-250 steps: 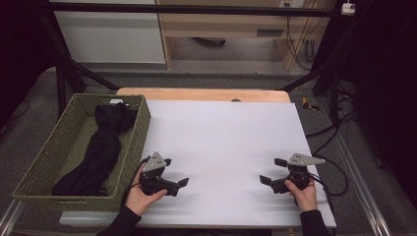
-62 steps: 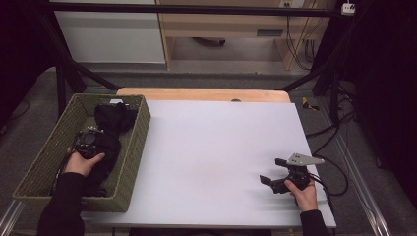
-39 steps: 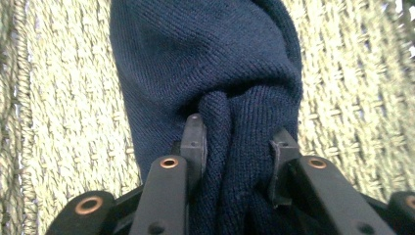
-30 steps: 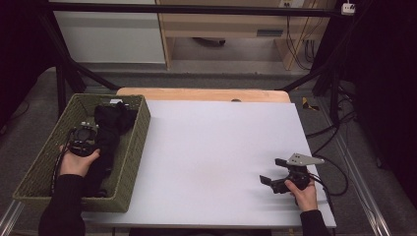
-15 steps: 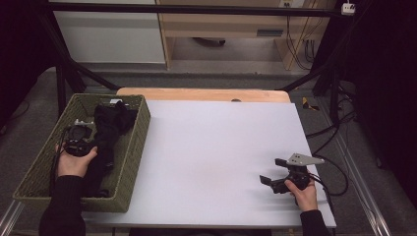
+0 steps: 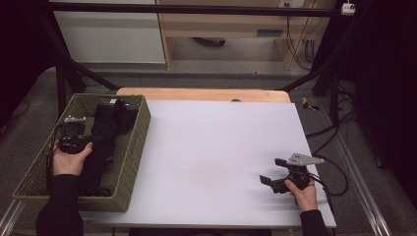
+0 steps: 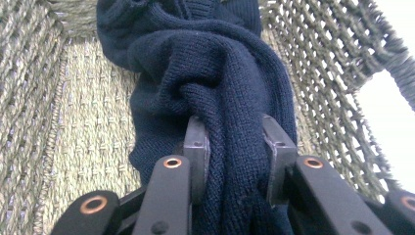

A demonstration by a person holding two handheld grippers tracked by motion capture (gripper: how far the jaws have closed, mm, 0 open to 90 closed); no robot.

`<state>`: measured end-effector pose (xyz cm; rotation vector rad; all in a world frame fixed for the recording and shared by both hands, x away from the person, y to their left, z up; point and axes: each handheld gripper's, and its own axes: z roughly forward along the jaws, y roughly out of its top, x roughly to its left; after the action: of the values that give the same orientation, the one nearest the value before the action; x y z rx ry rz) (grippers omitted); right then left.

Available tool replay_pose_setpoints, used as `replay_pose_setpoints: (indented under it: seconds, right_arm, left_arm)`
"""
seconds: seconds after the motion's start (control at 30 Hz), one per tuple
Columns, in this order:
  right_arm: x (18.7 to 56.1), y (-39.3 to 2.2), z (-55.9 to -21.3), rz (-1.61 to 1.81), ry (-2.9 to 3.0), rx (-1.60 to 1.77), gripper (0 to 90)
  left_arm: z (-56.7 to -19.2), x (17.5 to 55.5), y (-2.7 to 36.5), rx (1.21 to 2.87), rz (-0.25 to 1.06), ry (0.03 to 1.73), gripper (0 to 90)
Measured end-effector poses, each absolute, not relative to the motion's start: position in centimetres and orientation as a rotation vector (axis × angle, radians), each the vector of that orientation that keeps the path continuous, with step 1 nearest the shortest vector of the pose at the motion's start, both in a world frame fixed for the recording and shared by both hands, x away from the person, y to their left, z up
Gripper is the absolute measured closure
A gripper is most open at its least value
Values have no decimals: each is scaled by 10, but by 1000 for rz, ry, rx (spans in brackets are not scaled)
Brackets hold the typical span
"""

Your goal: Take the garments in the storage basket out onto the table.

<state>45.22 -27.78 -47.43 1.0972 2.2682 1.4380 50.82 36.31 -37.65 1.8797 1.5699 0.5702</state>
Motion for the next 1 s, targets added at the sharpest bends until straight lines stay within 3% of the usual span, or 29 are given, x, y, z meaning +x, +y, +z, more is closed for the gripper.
replay_pose_setpoints:
  seconds: [1.0]
  right_arm:
    - [452, -278, -474, 1438, 2267, 1098, 7]
  left_arm:
    - [-307, 481, 363, 1799, 672, 1426, 723]
